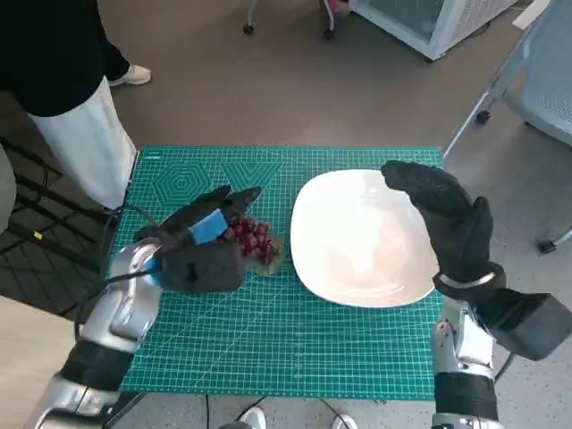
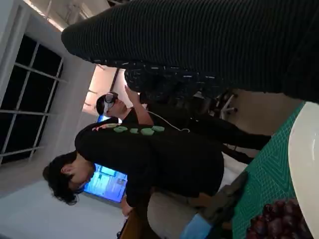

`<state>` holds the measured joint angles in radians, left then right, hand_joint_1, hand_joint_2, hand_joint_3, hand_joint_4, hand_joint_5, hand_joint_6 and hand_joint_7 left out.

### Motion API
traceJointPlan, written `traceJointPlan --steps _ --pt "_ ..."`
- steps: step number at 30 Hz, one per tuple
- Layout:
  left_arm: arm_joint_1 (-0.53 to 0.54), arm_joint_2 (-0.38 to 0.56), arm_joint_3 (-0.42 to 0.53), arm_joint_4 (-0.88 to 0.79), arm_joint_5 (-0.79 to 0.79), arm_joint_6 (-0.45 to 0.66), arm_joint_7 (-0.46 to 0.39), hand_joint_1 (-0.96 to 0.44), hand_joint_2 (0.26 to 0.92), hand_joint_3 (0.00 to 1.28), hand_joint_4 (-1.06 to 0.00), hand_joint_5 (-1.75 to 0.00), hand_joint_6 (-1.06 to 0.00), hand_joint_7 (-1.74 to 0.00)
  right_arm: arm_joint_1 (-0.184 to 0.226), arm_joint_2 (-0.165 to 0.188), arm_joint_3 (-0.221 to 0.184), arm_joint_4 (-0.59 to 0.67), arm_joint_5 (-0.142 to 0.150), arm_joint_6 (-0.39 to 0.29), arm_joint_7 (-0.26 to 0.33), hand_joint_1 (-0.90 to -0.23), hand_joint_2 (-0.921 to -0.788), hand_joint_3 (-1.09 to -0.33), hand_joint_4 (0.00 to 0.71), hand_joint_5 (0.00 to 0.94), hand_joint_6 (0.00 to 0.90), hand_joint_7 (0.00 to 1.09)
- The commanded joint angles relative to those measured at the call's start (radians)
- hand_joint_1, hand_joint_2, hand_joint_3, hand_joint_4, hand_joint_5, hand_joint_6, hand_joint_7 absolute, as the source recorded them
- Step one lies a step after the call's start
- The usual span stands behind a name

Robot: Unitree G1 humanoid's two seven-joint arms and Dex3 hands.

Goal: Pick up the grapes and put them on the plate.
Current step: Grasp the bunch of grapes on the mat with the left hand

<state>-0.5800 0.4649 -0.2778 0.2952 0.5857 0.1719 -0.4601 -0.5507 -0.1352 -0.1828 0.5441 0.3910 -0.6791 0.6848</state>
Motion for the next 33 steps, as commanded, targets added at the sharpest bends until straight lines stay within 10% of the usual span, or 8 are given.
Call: traceJointPlan --steps 1,33 --pt "-0.040 -0.014 -0.032 0.042 0.018 0.032 0.000 -0.38 0.704 0.01 0.00 0.00 -0.15 -0.01 0.020 -0.005 0.003 0.000 0.006 0.015 0.012 -0.491 -0.921 -0.636 0.159 0.000 -0.001 0.33" --pt "-0.213 -0.098 -0.170 0.526 0.014 -0.015 0.058 -0.37 0.711 0.00 0.00 0.00 -0.20 -0.02 0.043 -0.009 0.002 -0.021 -0.001 0.020 0.002 -0.479 -0.921 -0.632 0.166 0.003 -0.001 0.34"
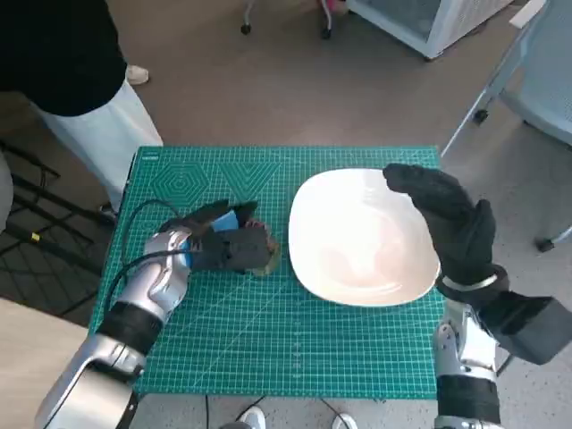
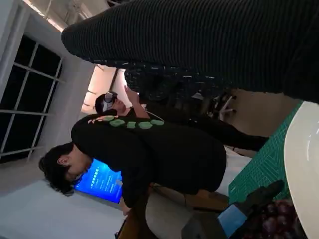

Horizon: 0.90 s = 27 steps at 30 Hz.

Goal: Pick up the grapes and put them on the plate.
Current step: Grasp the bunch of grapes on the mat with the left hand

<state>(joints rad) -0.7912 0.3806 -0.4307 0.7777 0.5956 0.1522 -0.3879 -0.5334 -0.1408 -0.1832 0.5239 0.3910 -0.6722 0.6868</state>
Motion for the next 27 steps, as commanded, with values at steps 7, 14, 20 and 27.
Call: traceJointPlan --steps 7,14,20,27 --pt "-0.021 -0.022 -0.032 0.083 0.000 0.003 -0.023 -0.34 0.712 0.00 -0.02 -0.01 -0.22 -0.02 0.030 -0.003 0.004 -0.009 -0.003 0.018 -0.005 -0.479 -0.921 -0.632 0.166 0.003 -0.001 0.34" --pt "-0.026 -0.024 -0.024 0.095 -0.014 -0.001 -0.016 -0.22 0.720 0.00 -0.10 -0.02 -0.27 -0.03 0.032 0.000 0.006 -0.015 -0.006 0.022 -0.011 -0.477 -0.921 -0.633 0.166 0.002 -0.001 0.34" --pt "-0.006 -0.022 -0.019 0.086 -0.014 -0.025 0.043 -0.10 0.742 0.01 -0.38 -0.06 -0.41 -0.04 0.034 -0.001 0.007 -0.019 -0.008 0.023 -0.015 -0.480 -0.921 -0.634 0.166 0.002 -0.001 0.34" --pt "0.026 -0.012 -0.050 0.054 0.035 -0.040 0.150 0.23 0.872 0.03 -0.68 -0.97 -0.74 -0.18 0.035 -0.004 0.007 -0.023 -0.006 0.024 -0.015 -0.479 -0.921 -0.636 0.166 0.002 -0.001 0.34"
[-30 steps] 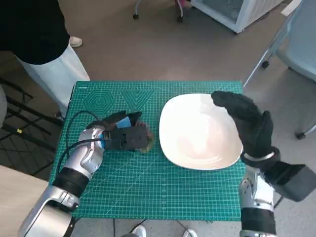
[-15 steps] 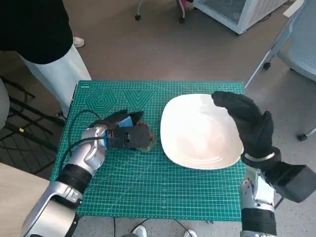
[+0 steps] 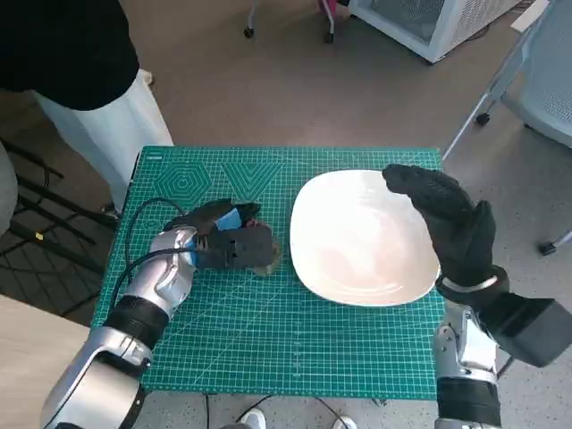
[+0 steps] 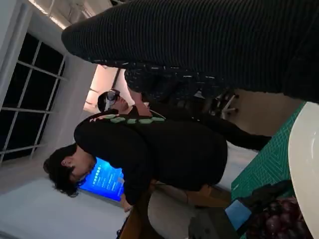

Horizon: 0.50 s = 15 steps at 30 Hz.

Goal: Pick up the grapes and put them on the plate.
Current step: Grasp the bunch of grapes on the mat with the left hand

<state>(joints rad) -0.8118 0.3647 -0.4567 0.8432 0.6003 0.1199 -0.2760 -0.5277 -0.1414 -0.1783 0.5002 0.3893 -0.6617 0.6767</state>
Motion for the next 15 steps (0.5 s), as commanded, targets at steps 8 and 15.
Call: traceJointPlan --steps 8,15 --pt "0.067 0.025 -0.041 -0.075 0.071 0.006 0.060 0.02 0.918 0.08 -0.68 -1.18 -0.60 -1.11 0.024 -0.001 0.002 0.006 -0.005 0.015 -0.007 -0.479 -0.921 -0.634 0.167 0.003 -0.001 0.34" --pt "0.072 0.039 -0.039 -0.110 0.071 0.006 0.035 0.00 0.920 0.10 -0.65 -1.17 -0.59 -1.23 0.022 0.002 0.005 0.007 -0.006 0.013 -0.009 -0.483 -0.921 -0.633 0.167 0.002 -0.001 0.34"
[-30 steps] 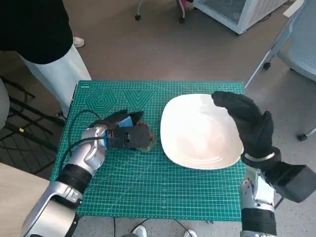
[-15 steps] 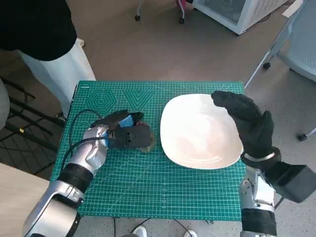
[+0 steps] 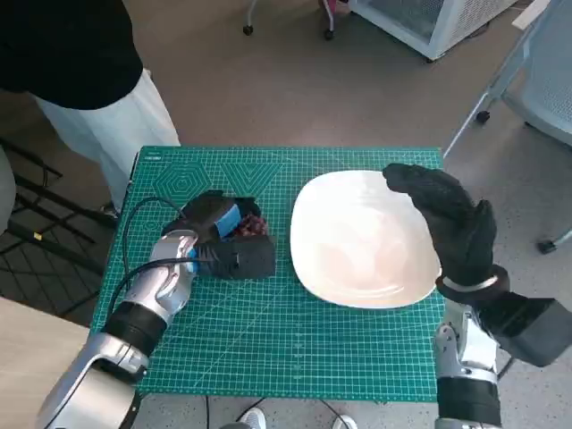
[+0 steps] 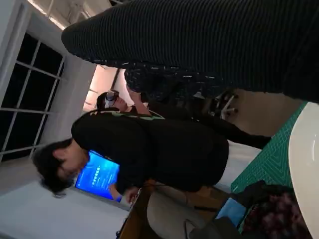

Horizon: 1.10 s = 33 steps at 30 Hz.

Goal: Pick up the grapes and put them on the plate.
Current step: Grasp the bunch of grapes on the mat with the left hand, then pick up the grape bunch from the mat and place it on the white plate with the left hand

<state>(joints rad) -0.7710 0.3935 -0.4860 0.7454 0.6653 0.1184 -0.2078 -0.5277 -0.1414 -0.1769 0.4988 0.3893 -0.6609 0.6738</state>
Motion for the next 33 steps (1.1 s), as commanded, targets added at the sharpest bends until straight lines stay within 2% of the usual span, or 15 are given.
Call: traceJointPlan --steps 1,20,33 --pt "0.031 0.011 -0.008 -0.015 0.006 0.010 -0.035 0.00 0.920 0.10 -0.64 -1.17 -0.59 -1.24 0.021 0.002 0.004 0.009 -0.006 0.012 -0.006 -0.484 -0.921 -0.633 0.167 0.002 -0.001 0.34" --pt "0.016 0.002 0.007 0.016 -0.009 0.006 -0.032 0.00 0.921 0.13 -0.60 -1.21 -0.56 -1.27 0.001 0.000 -0.003 0.046 -0.006 -0.020 -0.002 -0.499 -0.921 -0.637 0.168 0.002 -0.001 0.34" --pt "0.004 0.004 0.008 0.027 -0.007 0.000 -0.028 0.00 0.921 0.13 -0.60 -1.27 -0.56 -1.22 -0.003 0.000 0.001 0.050 -0.014 -0.030 -0.010 -0.497 -0.921 -0.649 0.172 0.004 -0.001 0.34"
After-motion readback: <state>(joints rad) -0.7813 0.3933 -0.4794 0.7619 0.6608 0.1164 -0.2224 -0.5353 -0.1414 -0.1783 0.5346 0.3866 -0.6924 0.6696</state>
